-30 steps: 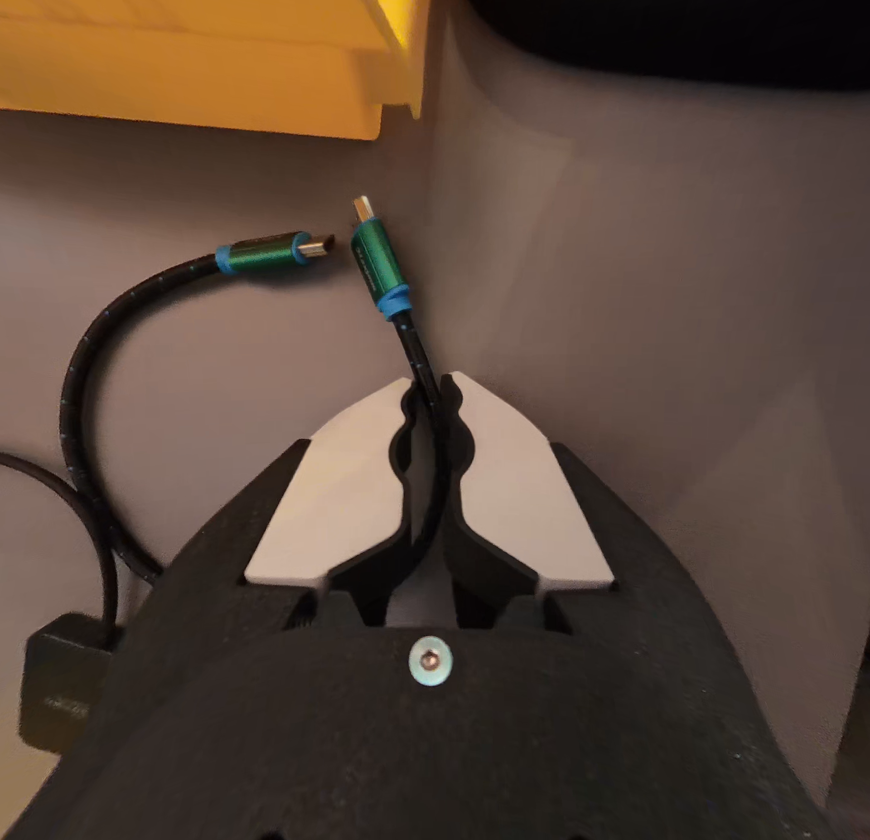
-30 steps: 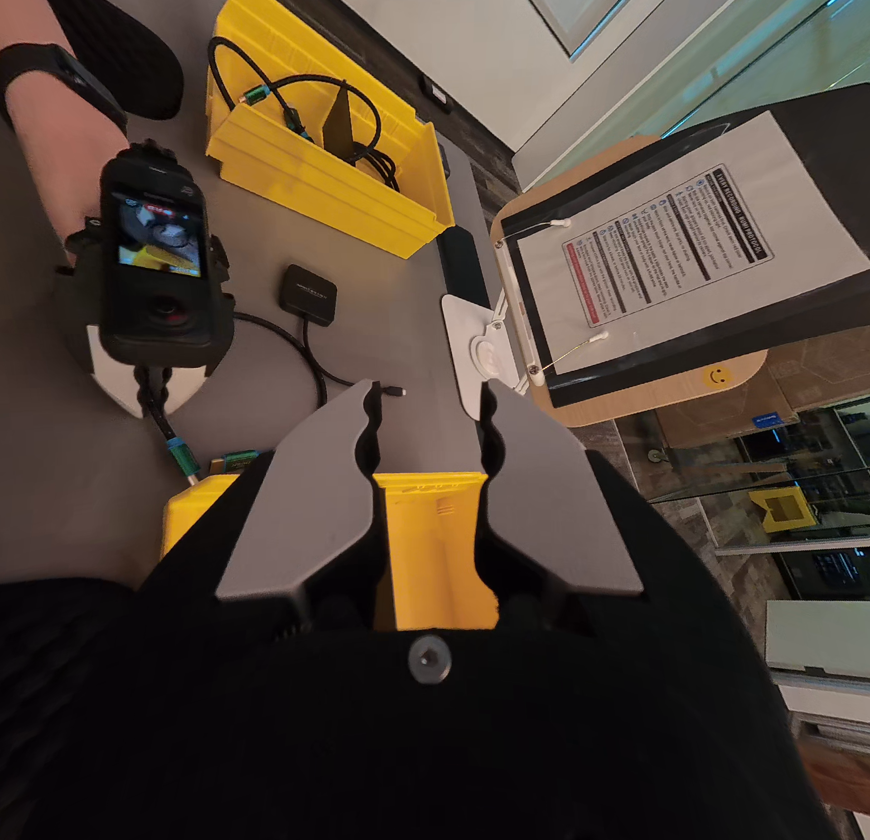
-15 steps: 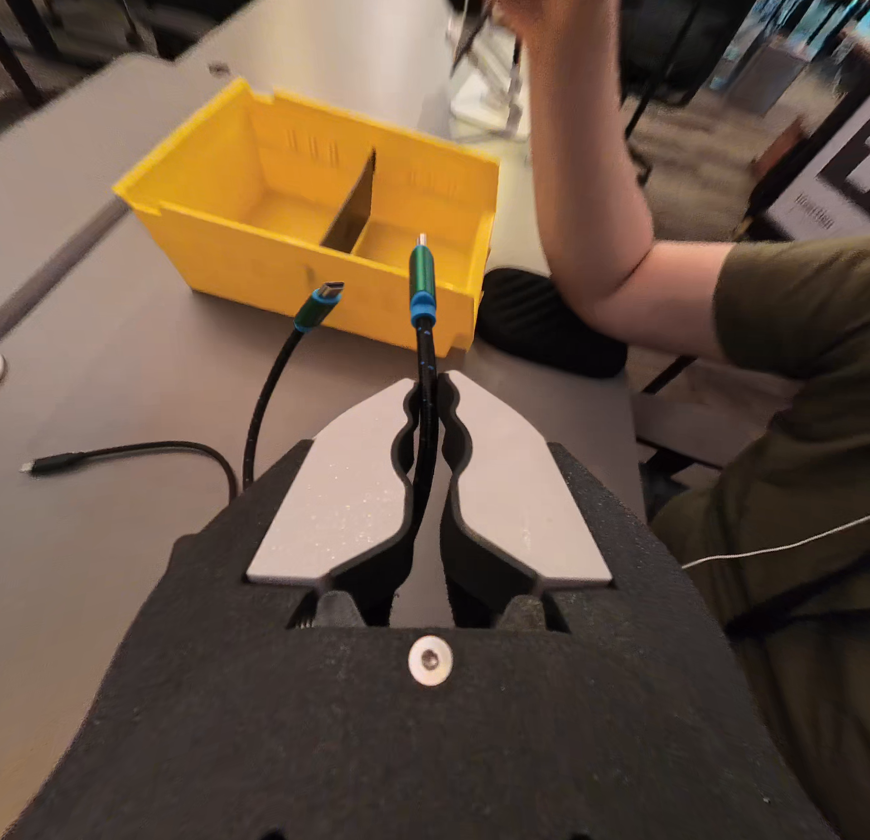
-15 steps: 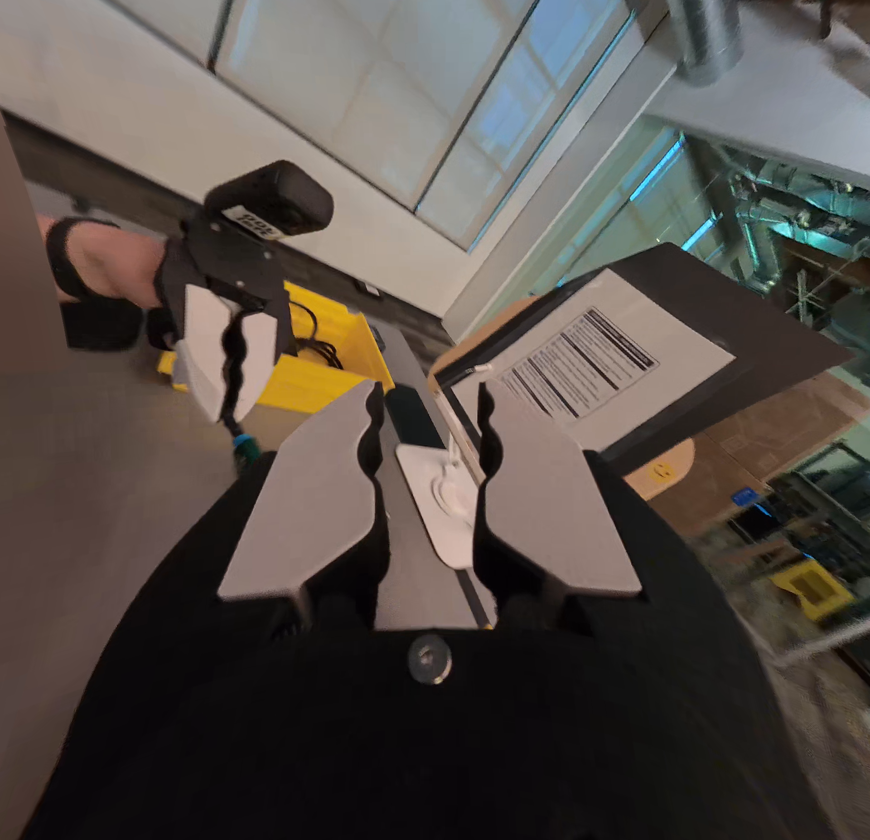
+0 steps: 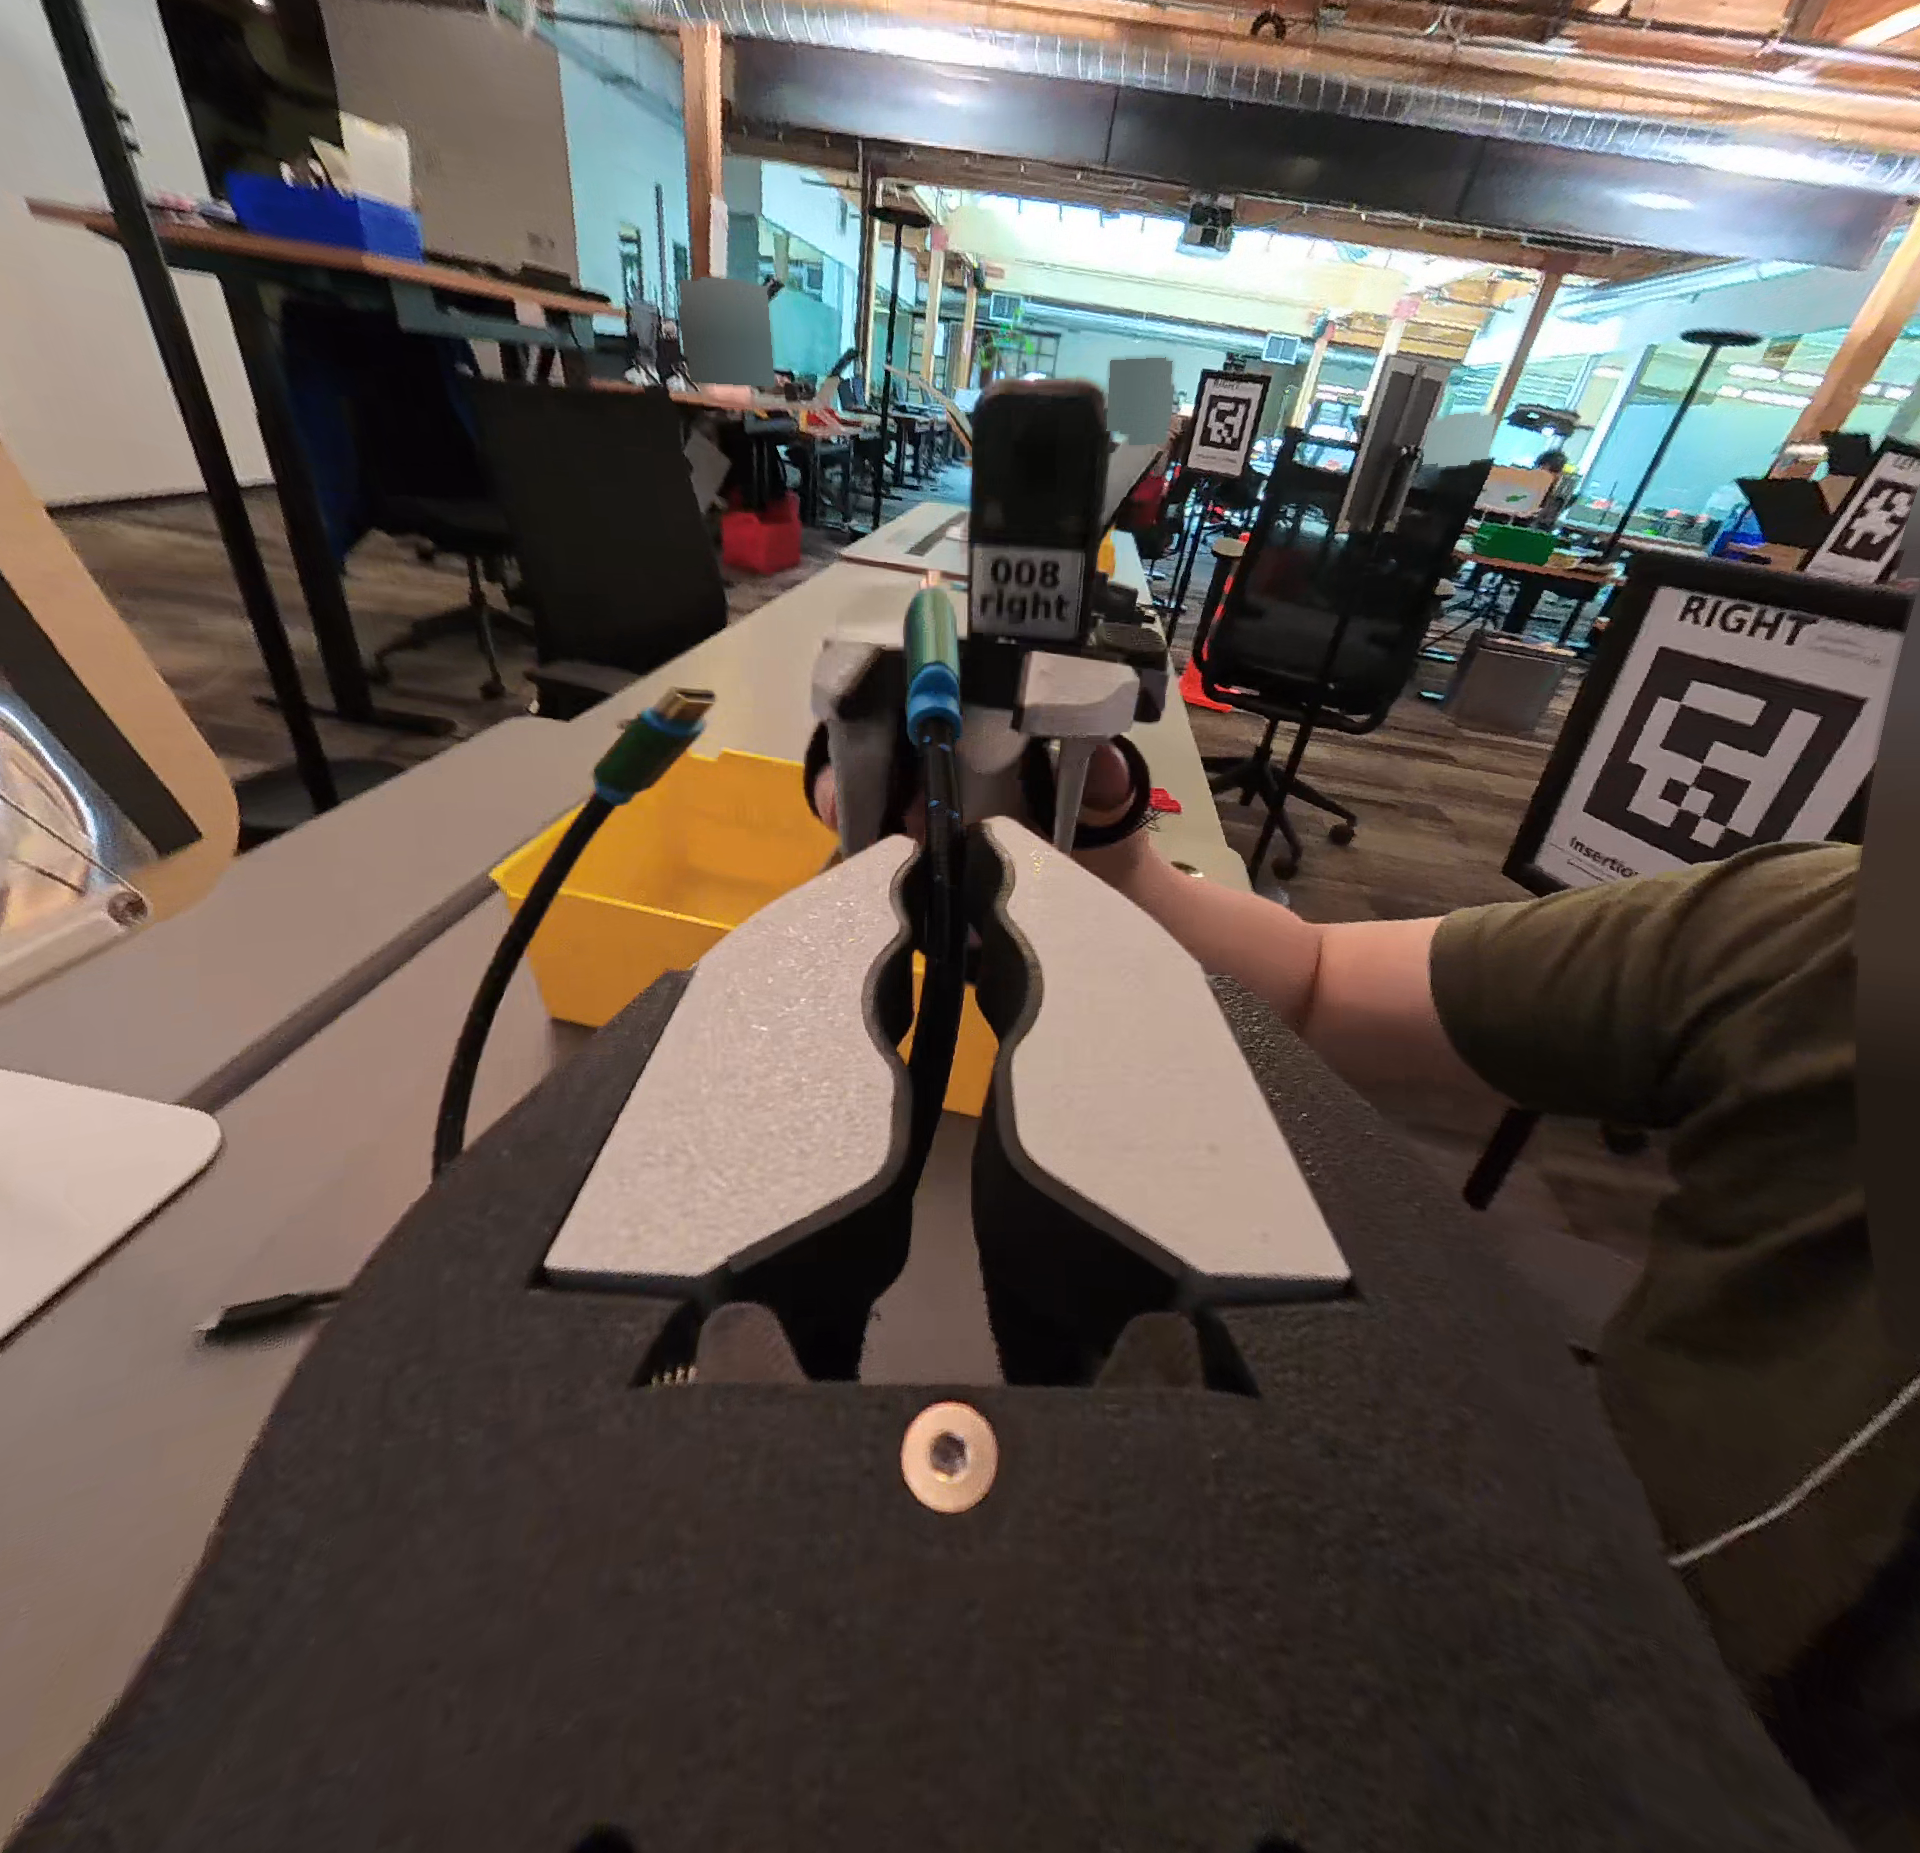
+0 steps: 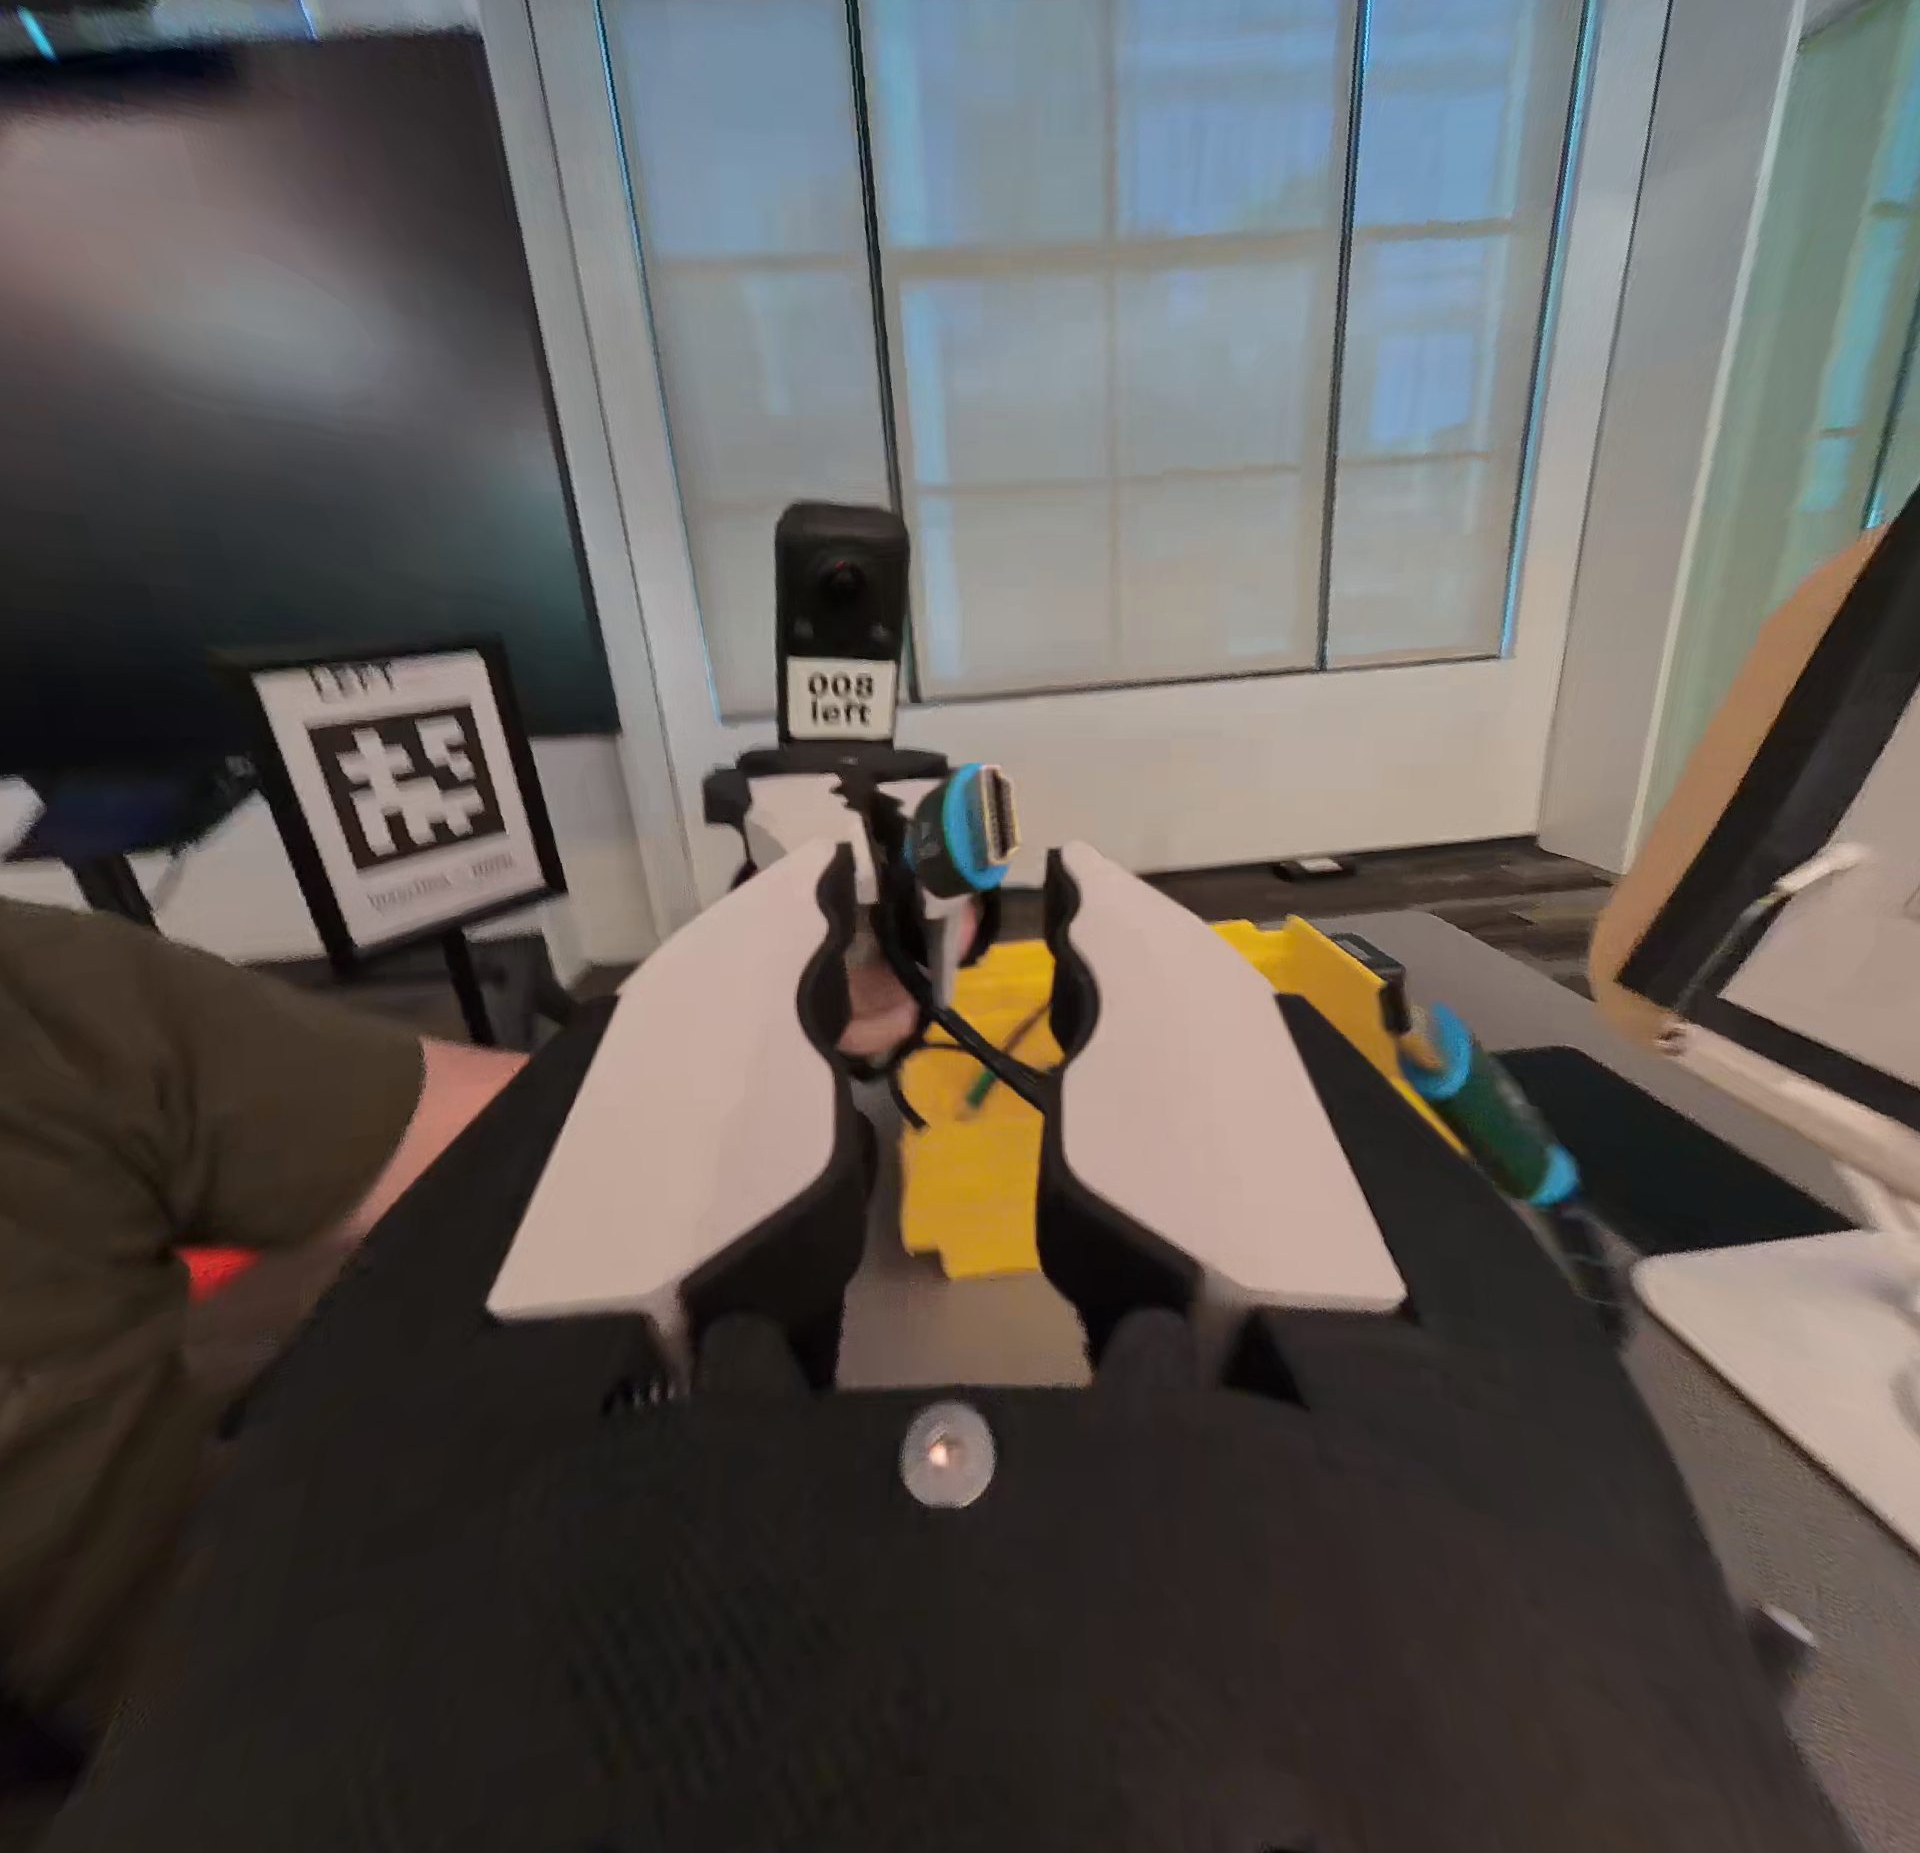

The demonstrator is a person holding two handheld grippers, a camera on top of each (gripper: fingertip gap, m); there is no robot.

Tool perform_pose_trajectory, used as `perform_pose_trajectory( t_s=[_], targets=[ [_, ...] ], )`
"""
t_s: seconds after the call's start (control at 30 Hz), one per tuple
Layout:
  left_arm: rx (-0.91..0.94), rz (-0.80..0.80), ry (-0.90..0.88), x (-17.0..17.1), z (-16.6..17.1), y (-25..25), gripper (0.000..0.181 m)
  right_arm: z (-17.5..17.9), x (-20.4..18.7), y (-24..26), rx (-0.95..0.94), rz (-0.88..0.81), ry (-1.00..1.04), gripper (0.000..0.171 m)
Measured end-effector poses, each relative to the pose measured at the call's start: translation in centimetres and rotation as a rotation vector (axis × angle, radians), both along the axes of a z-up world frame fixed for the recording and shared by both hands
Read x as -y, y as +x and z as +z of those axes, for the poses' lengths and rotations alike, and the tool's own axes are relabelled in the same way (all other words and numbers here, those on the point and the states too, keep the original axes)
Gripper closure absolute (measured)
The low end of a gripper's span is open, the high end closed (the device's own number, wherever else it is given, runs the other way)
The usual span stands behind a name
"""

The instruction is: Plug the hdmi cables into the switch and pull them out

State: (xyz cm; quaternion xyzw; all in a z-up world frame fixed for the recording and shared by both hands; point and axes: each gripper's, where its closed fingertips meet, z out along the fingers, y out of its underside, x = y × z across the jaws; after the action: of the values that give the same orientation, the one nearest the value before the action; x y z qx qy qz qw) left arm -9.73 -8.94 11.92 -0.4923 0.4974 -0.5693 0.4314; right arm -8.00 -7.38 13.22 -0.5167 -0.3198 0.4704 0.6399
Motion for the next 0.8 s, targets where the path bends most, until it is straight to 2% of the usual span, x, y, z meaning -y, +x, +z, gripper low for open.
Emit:
perform_pose_trajectory(
  t_s=[0.13, 0.2, 0.27, 0.33, 0.43, 0.6, 0.8],
  targets=[
    [0.031, -0.006, 0.057, 0.5, 0.1, 0.2, 0.175, 0.9, 0.7, -0.3, -0.198, 0.121, -0.079, 0.155],
    [-0.005, -0.029, 0.040, 0.6, -0.7, 0.6, 0.174, 0.8, 0.6, -0.2, -0.201, 0.141, -0.088, 0.159],
    [-0.074, -0.006, 0.055, 0.1, -2.1, 1.1, 0.174, 0.0, 0.1, -0.2, -0.100, 0.056, -0.037, 0.160],
    [-0.127, 0.041, 0.118, -0.5, -3.0, 1.4, 0.157, -0.5, -0.1, -0.2, 0.059, -0.095, 0.110, 0.159],
    [-0.187, 0.125, 0.231, -1.0, -3.5, 1.5, 0.144, -1.2, 0.0, -0.5, 0.354, -0.321, 0.366, 0.159],
    [-0.200, 0.177, 0.352, 0.0, -2.5, 0.9, 0.146, -2.0, -0.1, -0.8, 0.705, -0.590, 0.679, 0.159],
    [-0.114, 0.239, 0.264, 0.7, -0.5, 0.4, 0.145, -2.2, -0.4, -1.0, 0.885, -0.793, 0.875, 0.159]
  ],
)
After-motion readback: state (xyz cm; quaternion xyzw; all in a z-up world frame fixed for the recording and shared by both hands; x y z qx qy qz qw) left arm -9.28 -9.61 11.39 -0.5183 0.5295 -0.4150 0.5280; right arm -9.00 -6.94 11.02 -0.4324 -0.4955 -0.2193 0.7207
